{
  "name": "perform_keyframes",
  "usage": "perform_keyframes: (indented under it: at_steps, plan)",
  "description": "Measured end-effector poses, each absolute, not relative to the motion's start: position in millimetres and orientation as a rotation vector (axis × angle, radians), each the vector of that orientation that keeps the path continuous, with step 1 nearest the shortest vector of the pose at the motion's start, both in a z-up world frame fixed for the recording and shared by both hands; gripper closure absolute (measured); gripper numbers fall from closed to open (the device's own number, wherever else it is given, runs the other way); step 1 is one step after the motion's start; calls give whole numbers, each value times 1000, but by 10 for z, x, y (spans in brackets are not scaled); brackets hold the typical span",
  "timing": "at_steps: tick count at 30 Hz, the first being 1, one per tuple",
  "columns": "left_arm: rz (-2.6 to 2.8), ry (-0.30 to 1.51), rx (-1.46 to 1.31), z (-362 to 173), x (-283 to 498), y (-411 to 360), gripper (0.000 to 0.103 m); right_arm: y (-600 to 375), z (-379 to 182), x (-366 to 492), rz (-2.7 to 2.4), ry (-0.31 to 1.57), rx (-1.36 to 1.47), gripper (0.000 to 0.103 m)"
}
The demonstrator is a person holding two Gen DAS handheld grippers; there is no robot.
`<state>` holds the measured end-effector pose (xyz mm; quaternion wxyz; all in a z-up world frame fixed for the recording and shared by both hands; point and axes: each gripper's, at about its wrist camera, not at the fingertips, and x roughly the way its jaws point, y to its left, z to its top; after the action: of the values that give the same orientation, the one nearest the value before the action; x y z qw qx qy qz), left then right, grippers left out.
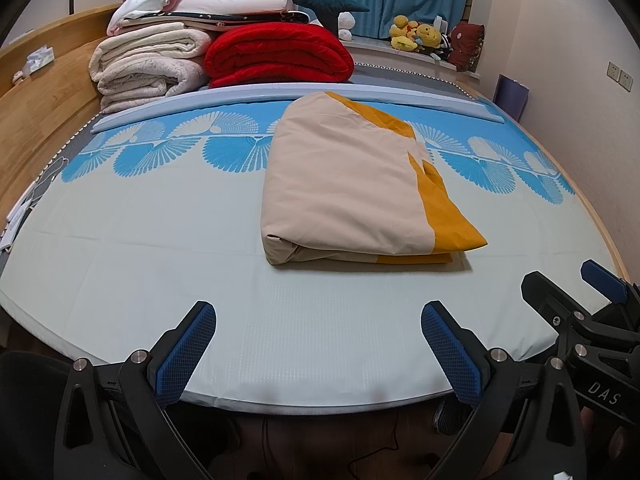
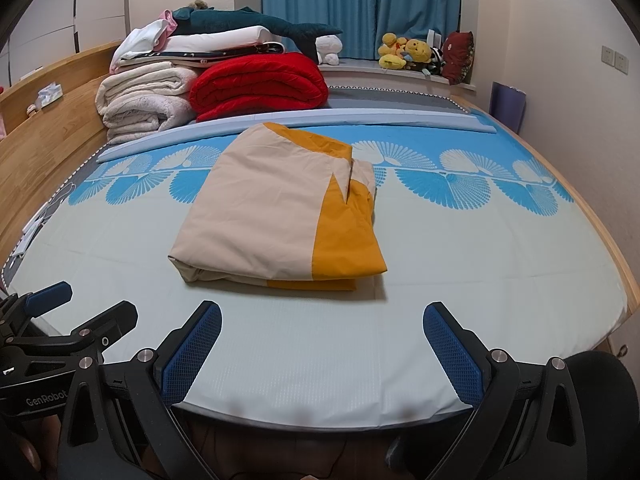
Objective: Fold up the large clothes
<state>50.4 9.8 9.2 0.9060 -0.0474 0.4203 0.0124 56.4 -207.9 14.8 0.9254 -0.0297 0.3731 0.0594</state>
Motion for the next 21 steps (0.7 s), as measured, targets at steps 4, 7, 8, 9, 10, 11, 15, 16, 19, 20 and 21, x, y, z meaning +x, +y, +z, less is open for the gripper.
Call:
perform_keyframes:
  at_steps: [4,7,8,9,10,11,15,16,19,20,21]
  plan:
    - [26,868,-98,90,501,94,1,-2078,148,563,121,766,-60,2]
    - [25,870,-98,86,506,99,1,-2077,148,562,121,766,-61,2]
    - [25,870,-98,81,503,94,1,-2076,148,562,121,766,-61,2]
    - [26,870,-98,87,505,96,1,-2074,145,562,121,767,-61,2]
    - [26,870,-98,82,501,92,1,-2077,148,562,121,766,-61,2]
    - [26,870,-99,83,501,92,1,-2077,148,561,121,766,-61,2]
    - [27,870,-98,86,501,91,1,-2077,145,560,121,767,-61,2]
    - [27,870,-99,86,499,91,1,-2082,149,561,121,767,-61,2]
    - [26,870,-97,87,499,88,1,-2081,150,559,121,766,-62,2]
    - [26,870,-98,86,497,88,1,-2081,150,558,121,766,-62,2]
    - [26,870,-99,92,501,91,1,-2080,148,558,121,767,-61,2]
